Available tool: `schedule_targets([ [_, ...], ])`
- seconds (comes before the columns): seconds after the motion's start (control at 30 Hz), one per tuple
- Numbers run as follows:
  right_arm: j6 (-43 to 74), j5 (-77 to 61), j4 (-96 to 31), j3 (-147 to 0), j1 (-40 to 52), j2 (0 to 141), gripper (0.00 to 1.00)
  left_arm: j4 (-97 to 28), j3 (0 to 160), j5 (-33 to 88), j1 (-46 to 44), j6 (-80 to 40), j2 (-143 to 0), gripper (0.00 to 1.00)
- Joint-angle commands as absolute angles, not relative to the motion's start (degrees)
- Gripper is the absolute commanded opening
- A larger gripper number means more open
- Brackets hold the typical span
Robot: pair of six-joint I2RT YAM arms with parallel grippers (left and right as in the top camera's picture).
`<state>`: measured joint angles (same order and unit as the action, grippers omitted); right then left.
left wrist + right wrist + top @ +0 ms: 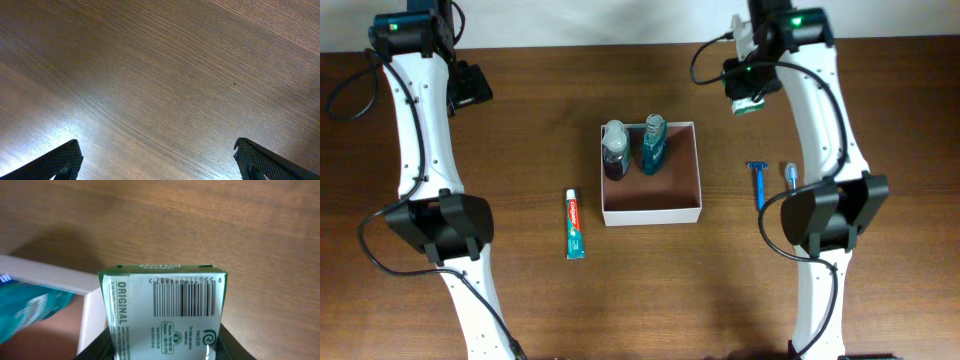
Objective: Pack container
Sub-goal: 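Lift the soap box and carry it left over the pink box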
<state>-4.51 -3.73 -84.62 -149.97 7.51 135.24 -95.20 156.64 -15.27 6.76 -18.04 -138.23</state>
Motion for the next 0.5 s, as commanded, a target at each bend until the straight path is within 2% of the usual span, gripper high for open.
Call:
schedule_targets([
  [0.0, -2.4, -7.6, -88.2, -157.4, 7.9, 134.9, 0.38, -95.4, 156.5, -15.7, 6.8, -18.8, -138.0, 0.99],
  [0.2, -0.5, -10.1, -97.4, -166.5, 7.9, 134.7, 0.38, -95.4, 156.5, -15.7, 6.8, -18.8, -138.0, 0.99],
  [0.47, 2.2, -14.0, -97.3, -167.0, 8.0, 132.7, 0.38, -95.4, 156.5, -15.7, 6.8, -18.8, -138.0, 0.99],
])
